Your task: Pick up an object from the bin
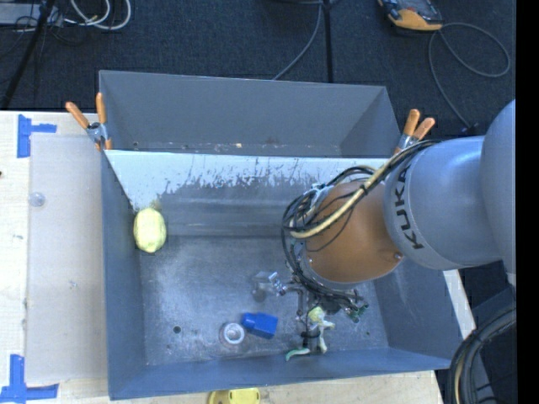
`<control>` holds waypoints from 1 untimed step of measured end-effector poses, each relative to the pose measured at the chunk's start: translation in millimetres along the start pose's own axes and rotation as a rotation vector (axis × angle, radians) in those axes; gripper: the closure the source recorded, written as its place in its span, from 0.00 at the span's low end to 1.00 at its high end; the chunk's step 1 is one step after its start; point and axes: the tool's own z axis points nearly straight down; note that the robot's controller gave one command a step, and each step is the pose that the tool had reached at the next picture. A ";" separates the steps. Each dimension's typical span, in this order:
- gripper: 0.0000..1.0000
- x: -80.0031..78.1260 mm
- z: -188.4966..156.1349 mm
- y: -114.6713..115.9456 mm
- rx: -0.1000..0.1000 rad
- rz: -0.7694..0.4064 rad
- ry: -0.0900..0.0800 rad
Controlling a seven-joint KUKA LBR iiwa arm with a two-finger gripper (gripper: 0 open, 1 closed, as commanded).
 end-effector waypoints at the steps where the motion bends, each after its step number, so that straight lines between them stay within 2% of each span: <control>1: 1.00 -26.3 0.4 22.8 0.000 -0.263 -0.002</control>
Offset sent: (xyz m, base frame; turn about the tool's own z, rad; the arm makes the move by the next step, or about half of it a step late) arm 0.0000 0.0000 0.0000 0.0000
